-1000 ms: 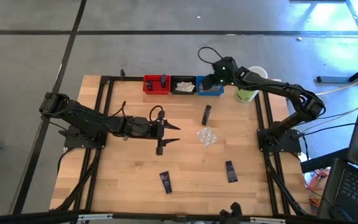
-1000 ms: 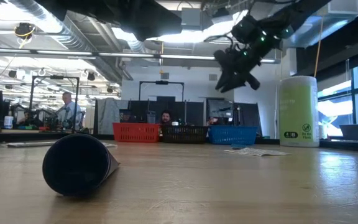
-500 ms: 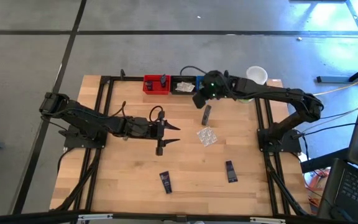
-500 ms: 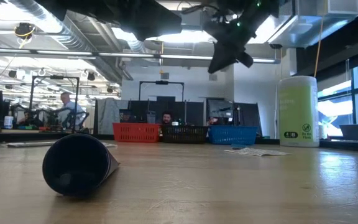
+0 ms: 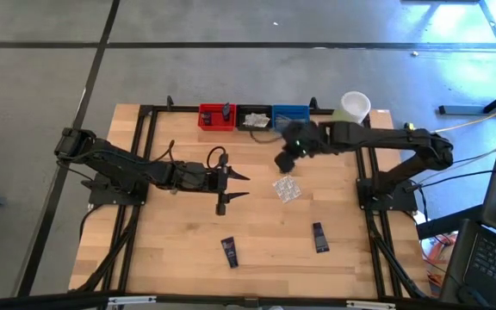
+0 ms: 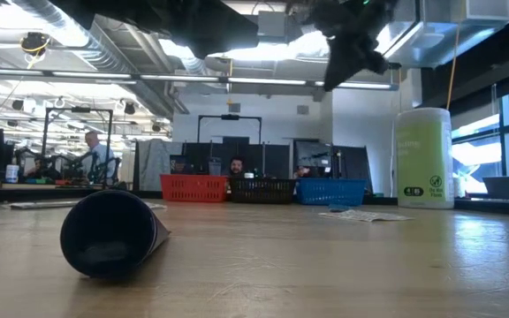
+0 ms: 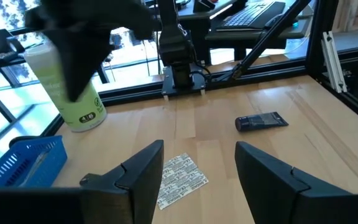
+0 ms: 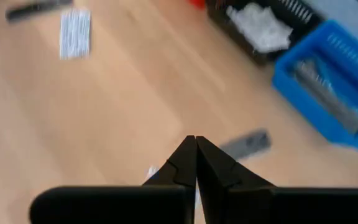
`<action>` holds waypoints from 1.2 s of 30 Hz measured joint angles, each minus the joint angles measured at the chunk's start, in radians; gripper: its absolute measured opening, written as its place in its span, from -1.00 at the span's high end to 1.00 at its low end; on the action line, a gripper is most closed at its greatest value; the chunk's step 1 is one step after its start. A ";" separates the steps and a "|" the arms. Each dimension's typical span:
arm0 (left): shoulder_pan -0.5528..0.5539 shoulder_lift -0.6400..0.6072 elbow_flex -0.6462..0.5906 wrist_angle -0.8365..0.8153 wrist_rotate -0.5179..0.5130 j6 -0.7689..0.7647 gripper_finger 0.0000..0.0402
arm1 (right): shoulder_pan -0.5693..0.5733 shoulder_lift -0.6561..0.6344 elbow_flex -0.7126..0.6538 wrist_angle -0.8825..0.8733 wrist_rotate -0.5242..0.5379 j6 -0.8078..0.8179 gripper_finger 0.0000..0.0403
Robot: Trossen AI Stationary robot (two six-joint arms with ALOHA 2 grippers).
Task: Pick & Place Travel size toiletries
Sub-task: Put the blue shave cream into the red bin
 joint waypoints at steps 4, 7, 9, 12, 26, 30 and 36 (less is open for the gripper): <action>0.000 0.000 0.000 0.015 0.000 0.000 0.02 | 0.111 -0.030 -0.030 -0.091 0.024 0.076 0.98; 0.000 -0.009 0.000 0.008 -0.014 -0.001 0.02 | 0.196 -0.057 -0.083 -0.106 0.029 0.136 0.96; 0.000 -0.023 0.000 -0.033 -0.018 -0.031 0.02 | 0.252 -0.080 -0.127 -0.106 0.032 0.177 0.96; -0.006 -0.045 0.000 -0.133 -0.003 -0.070 0.02 | 0.334 -0.114 -0.197 -0.107 0.032 0.246 0.98; -0.070 -0.240 -0.001 -0.523 0.025 -0.302 0.02 | 0.654 -0.227 -0.322 -0.084 0.205 0.473 0.98; -0.124 -0.259 0.000 -0.660 0.059 -0.189 0.02 | 0.674 -0.223 -0.322 -0.036 0.217 0.499 0.90; -0.215 -0.249 0.000 -0.735 0.072 -0.152 0.02 | 0.659 -0.214 -0.322 0.001 0.238 0.475 0.78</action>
